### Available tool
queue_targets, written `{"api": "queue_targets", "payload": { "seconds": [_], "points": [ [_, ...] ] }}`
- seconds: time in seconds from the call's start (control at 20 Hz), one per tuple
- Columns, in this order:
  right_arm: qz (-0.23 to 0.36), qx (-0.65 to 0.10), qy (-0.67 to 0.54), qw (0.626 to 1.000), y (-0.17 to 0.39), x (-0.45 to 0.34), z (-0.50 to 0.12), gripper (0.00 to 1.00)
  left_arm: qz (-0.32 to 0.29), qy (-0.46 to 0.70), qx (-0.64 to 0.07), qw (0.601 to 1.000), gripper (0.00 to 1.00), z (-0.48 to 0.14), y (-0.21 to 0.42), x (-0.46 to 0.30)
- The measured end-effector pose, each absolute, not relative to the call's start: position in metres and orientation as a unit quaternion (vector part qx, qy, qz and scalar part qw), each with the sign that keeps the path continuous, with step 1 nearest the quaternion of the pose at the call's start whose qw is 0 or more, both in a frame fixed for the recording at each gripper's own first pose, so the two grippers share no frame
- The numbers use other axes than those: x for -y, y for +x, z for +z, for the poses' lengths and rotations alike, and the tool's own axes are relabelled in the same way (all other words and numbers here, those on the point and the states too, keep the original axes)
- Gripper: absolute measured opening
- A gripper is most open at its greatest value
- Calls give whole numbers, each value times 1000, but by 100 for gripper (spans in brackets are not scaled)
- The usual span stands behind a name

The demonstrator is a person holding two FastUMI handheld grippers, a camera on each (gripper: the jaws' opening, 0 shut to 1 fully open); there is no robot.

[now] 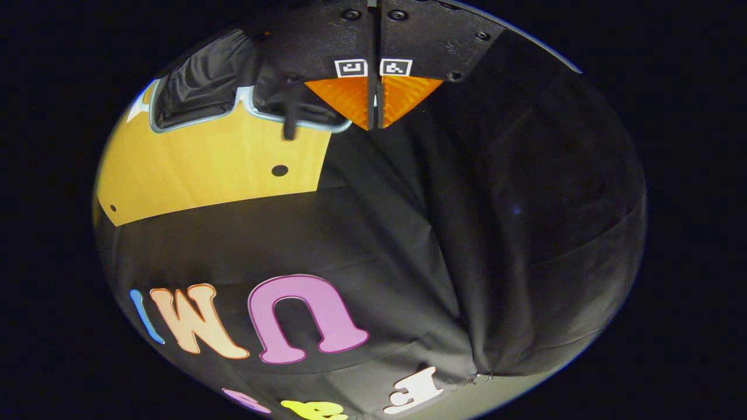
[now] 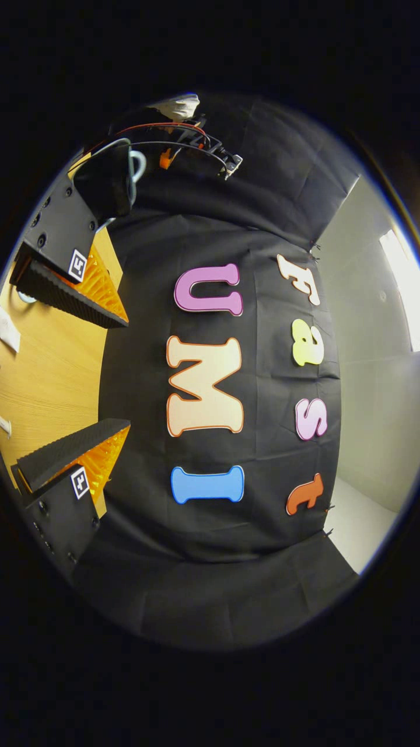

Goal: First open the suitcase, pack the skin care products into it, and then close the suitcase.

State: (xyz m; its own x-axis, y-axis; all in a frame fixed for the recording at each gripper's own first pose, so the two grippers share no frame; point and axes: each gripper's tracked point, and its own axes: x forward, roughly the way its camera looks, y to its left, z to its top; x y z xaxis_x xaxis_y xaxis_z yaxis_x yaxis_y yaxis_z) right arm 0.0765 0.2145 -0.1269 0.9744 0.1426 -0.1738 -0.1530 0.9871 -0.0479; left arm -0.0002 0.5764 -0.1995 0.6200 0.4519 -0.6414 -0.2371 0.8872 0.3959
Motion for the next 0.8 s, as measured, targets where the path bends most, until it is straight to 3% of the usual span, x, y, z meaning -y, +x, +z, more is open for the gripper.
{"api": "queue_targets", "payload": {
  "seconds": [0.2, 0.35, 0.65, 0.8],
  "points": [
    [75, -89, -56, 992, 78, -235, -130, 99, 201, 88, -429, 876, 0, -252, -22, -601],
    [78, -95, -68, 990, 80, -246, -133, 99, 188, 28, -429, 883, 0, -286, -37, -576],
    [66, -107, -46, 991, 79, -237, -138, 99, 183, -20, -308, 933, 2, -256, 0, -524],
    [50, -107, -29, 993, 75, -214, -138, 99, 150, -23, -256, 955, 59, -214, 19, -477]
  ]
}}
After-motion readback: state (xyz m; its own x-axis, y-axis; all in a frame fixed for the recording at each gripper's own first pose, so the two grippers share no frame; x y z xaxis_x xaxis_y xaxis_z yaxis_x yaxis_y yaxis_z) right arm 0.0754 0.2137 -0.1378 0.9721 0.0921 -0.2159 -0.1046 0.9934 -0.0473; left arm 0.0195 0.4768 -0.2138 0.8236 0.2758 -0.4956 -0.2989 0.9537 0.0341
